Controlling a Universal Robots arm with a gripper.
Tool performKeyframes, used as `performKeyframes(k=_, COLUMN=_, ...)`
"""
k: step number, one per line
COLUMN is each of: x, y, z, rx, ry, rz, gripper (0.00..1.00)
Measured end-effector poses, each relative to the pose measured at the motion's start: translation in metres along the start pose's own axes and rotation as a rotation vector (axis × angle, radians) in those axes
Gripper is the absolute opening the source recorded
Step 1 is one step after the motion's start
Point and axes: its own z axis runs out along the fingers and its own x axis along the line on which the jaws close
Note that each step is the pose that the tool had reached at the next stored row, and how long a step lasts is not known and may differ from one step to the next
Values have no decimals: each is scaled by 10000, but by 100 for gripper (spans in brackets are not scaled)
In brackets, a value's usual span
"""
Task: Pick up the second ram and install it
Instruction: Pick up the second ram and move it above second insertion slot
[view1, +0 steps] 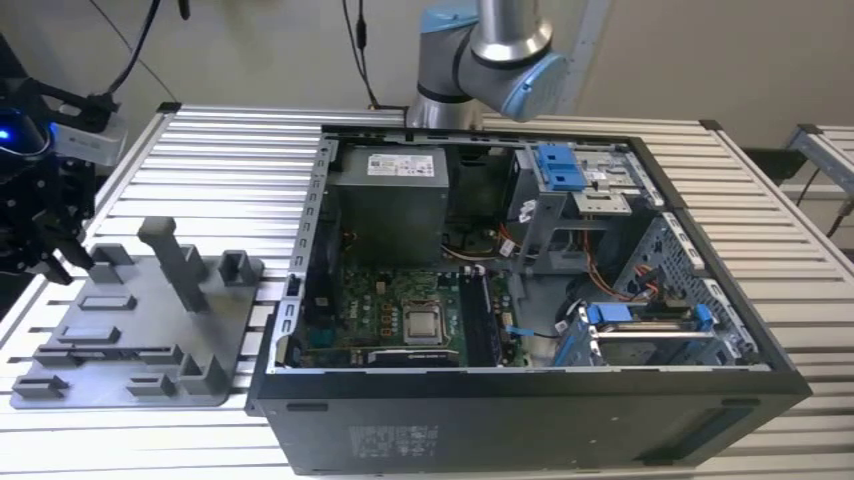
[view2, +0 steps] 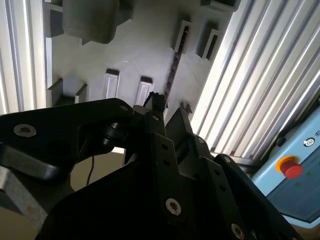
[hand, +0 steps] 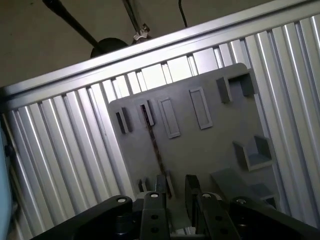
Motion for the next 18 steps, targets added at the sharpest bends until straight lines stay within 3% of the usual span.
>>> performKeyframes(k=18, x=13, y=53, z=128, rx=18, ry=-3, rz=-574, gripper=30)
